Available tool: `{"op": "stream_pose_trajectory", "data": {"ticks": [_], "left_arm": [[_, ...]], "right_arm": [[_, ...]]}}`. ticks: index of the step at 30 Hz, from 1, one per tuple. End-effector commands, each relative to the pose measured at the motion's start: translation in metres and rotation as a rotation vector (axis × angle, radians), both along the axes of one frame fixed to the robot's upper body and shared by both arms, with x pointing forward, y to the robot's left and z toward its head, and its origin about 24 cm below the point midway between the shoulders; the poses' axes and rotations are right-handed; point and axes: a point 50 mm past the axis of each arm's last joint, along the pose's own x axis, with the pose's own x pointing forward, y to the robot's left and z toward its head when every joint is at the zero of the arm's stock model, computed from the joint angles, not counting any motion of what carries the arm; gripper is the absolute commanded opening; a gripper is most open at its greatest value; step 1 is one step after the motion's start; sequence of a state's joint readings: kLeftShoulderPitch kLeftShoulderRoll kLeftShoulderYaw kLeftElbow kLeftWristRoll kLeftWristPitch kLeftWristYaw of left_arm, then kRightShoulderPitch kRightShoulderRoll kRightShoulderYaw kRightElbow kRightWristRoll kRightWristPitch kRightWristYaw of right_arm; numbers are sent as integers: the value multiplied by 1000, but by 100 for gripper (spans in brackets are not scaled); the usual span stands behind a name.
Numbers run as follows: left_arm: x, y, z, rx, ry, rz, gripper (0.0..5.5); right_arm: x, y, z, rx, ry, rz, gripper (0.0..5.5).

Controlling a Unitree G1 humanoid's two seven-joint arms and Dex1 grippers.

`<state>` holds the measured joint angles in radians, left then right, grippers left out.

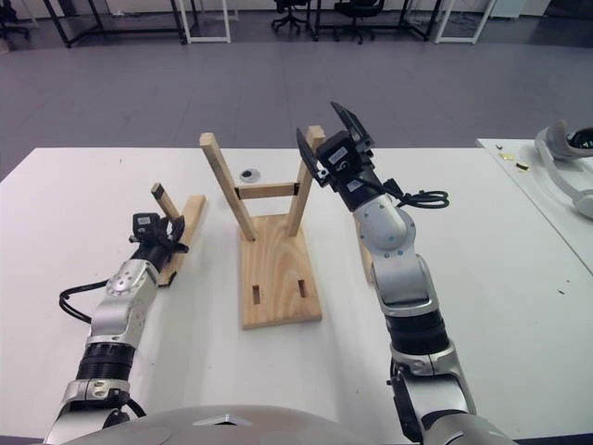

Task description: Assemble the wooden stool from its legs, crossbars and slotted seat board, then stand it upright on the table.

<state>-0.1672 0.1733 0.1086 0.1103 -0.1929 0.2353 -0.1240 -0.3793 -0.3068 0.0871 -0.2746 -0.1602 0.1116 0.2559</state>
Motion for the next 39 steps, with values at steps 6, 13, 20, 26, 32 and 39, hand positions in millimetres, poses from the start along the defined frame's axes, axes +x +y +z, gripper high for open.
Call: {"op": "stream_pose_trajectory", "data": {"ticks": [6, 13, 20, 26, 32, 39], "left_arm": [[-32, 18, 16, 81, 252, -59, 331], [-32, 5, 1, -33, 367, -127, 424], [-33, 15, -13, 51, 409, -98, 340], [-33, 10, -11, 63, 363, -157, 244], [-27, 24, -4, 55, 292, -118, 200], [2, 52, 115, 40, -298, -244, 200]], "right_arm": [[-1, -1, -3, -4, 11, -9, 327], [-1, 1, -6, -7, 23, -3, 327], [0, 2, -5, -5, 22, -4, 327], [1, 2, -5, -7, 18, -6, 327], [2, -1, 0, 44, 22, -6, 327], [13, -5, 43, 561, 161, 249, 327]]}}
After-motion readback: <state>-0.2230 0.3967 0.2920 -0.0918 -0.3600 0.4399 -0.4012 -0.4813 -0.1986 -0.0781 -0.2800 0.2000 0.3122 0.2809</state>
